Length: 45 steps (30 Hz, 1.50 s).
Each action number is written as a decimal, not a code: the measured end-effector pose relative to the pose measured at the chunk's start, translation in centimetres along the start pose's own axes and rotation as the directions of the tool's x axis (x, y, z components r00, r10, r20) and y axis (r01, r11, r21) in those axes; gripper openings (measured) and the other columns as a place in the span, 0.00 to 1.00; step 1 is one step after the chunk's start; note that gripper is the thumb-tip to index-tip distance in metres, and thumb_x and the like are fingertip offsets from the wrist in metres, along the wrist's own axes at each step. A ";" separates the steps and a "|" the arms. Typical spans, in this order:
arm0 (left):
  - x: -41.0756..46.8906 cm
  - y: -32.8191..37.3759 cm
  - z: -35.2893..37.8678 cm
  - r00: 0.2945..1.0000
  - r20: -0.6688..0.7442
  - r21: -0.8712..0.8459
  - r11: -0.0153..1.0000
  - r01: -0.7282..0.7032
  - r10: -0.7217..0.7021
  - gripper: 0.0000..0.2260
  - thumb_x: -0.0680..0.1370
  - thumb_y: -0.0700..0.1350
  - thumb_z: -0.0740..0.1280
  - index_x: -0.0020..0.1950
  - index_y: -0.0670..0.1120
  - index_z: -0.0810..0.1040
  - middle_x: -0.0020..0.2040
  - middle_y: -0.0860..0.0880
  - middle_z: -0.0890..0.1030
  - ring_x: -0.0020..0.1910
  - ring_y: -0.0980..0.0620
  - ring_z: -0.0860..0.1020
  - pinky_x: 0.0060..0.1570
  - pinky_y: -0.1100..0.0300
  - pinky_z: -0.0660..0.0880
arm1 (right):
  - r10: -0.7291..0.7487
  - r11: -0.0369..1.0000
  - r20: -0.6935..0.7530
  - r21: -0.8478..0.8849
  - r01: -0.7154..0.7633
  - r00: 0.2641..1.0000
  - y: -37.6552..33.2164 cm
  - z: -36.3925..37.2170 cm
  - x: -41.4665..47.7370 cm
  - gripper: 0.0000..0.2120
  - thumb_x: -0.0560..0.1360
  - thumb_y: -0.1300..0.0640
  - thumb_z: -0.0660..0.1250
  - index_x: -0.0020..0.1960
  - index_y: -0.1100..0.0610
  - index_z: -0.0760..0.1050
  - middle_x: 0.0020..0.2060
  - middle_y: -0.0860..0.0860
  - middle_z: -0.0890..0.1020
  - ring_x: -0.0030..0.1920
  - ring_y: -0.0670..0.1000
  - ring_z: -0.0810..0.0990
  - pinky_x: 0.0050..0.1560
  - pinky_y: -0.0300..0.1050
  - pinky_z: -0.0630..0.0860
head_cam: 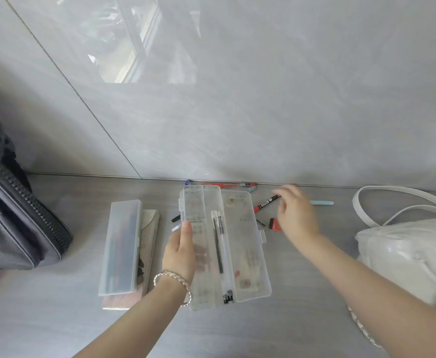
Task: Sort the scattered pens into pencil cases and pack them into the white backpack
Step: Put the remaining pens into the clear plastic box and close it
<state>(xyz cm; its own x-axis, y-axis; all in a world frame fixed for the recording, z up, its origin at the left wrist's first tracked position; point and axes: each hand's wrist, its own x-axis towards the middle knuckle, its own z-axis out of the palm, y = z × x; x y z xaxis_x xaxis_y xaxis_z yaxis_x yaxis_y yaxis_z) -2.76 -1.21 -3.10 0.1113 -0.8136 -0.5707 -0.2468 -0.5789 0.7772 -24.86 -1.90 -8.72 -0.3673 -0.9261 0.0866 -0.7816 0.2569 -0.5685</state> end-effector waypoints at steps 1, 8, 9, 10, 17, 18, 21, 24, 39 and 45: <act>0.2 0.1 0.0 1.000 0.004 0.000 1.000 0.004 -0.004 0.17 0.79 0.57 0.53 0.50 0.45 0.73 0.38 0.41 0.80 0.36 0.44 0.79 0.38 0.52 0.77 | 0.086 0.992 0.034 -0.091 -0.083 0.996 1.6 -0.1 1.1 0.20 0.70 0.75 0.57 0.56 0.62 0.77 0.55 0.57 0.79 0.58 0.59 0.74 0.56 0.48 0.70; 0.5 0.1 0.3 1.000 -0.006 -0.010 1.000 0.010 -0.011 0.16 0.78 0.58 0.53 0.44 0.50 0.73 0.44 0.36 0.81 0.43 0.40 0.80 0.43 0.50 0.78 | 0.111 0.894 0.251 -0.448 0.014 0.962 6.0 0.0 1.5 0.13 0.73 0.68 0.61 0.57 0.62 0.75 0.52 0.57 0.79 0.55 0.59 0.75 0.48 0.49 0.70; 0.5 0.0 0.2 1.000 -0.009 -0.007 1.000 0.010 -0.010 0.15 0.78 0.58 0.53 0.43 0.51 0.73 0.45 0.36 0.81 0.44 0.39 0.80 0.43 0.49 0.78 | 0.083 0.901 0.227 -0.433 0.024 0.970 6.0 -0.1 1.2 0.12 0.72 0.68 0.63 0.54 0.63 0.76 0.48 0.59 0.81 0.51 0.61 0.77 0.45 0.50 0.71; 0.4 0.0 0.2 1.000 -0.009 0.000 1.000 0.010 -0.010 0.16 0.78 0.58 0.53 0.45 0.50 0.74 0.45 0.37 0.81 0.45 0.39 0.80 0.45 0.48 0.78 | 0.052 0.916 0.194 -0.401 0.031 0.980 5.9 -0.2 0.9 0.11 0.69 0.69 0.66 0.51 0.64 0.78 0.44 0.60 0.81 0.46 0.62 0.79 0.41 0.52 0.73; 0.2 -0.5 0.4 1.000 0.016 0.004 1.000 -0.016 0.016 0.16 0.79 0.57 0.53 0.47 0.48 0.72 0.35 0.43 0.79 0.36 0.43 0.79 0.38 0.50 0.78 | 0.165 0.833 0.023 0.532 -0.152 0.986 -3.6 -2.9 -1.7 0.23 0.72 0.65 0.67 0.65 0.52 0.68 0.40 0.48 0.76 0.38 0.44 0.75 0.39 0.36 0.74; 0.1 -0.6 0.4 1.000 0.018 -0.002 1.000 -0.021 0.021 0.15 0.79 0.57 0.52 0.47 0.48 0.72 0.35 0.43 0.79 0.35 0.44 0.79 0.33 0.54 0.77 | 0.174 0.719 0.080 0.671 -0.182 0.981 -5.4 -3.1 -2.3 0.23 0.72 0.66 0.68 0.64 0.51 0.68 0.38 0.48 0.76 0.36 0.42 0.75 0.35 0.36 0.75; -0.4 -0.7 0.7 0.998 0.022 -0.005 0.998 -0.060 0.060 0.15 0.79 0.56 0.53 0.46 0.48 0.73 0.34 0.43 0.79 0.33 0.44 0.79 0.30 0.57 0.74 | 0.115 0.641 0.198 0.734 -0.225 0.973 -9.0 -2.1 -4.8 0.22 0.71 0.63 0.71 0.56 0.41 0.71 0.36 0.48 0.76 0.34 0.43 0.77 0.33 0.41 0.79; -1.1 -0.5 0.9 0.994 0.023 0.014 0.994 -0.104 0.104 0.15 0.79 0.55 0.53 0.46 0.47 0.73 0.33 0.44 0.79 0.32 0.45 0.78 0.32 0.58 0.74 | 0.080 0.821 0.204 0.542 -0.181 0.976 -10.3 -0.9 -6.5 0.25 0.71 0.57 0.71 0.63 0.42 0.67 0.38 0.47 0.73 0.37 0.44 0.75 0.42 0.32 0.75; -2.1 -0.4 -0.2 0.991 0.029 -0.011 0.991 -0.134 0.134 0.17 0.79 0.55 0.52 0.44 0.46 0.75 0.31 0.46 0.79 0.31 0.50 0.78 0.32 0.60 0.72 | -0.269 0.955 0.144 0.166 0.245 0.952 -9.4 0.6 -6.8 0.20 0.74 0.50 0.53 0.57 0.58 0.76 0.61 0.53 0.75 0.64 0.51 0.63 0.65 0.50 0.65; -1.6 -0.4 -0.3 0.998 0.041 -0.025 0.999 -0.048 0.049 0.22 0.79 0.57 0.53 0.52 0.41 0.76 0.33 0.44 0.80 0.34 0.47 0.79 0.32 0.58 0.74 | -0.382 0.922 0.187 0.137 0.362 0.905 -8.4 0.4 -8.5 0.21 0.77 0.44 0.53 0.65 0.53 0.70 0.66 0.49 0.65 0.70 0.48 0.58 0.69 0.44 0.57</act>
<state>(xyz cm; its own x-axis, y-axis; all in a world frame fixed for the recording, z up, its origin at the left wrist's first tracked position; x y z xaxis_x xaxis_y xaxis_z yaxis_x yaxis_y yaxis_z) -2.54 0.28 -2.46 0.0594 -0.8382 -0.5421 -0.2279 -0.5401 0.8102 -14.93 3.67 -5.02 0.0610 -0.9879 0.1426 -0.7845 -0.1358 -0.6050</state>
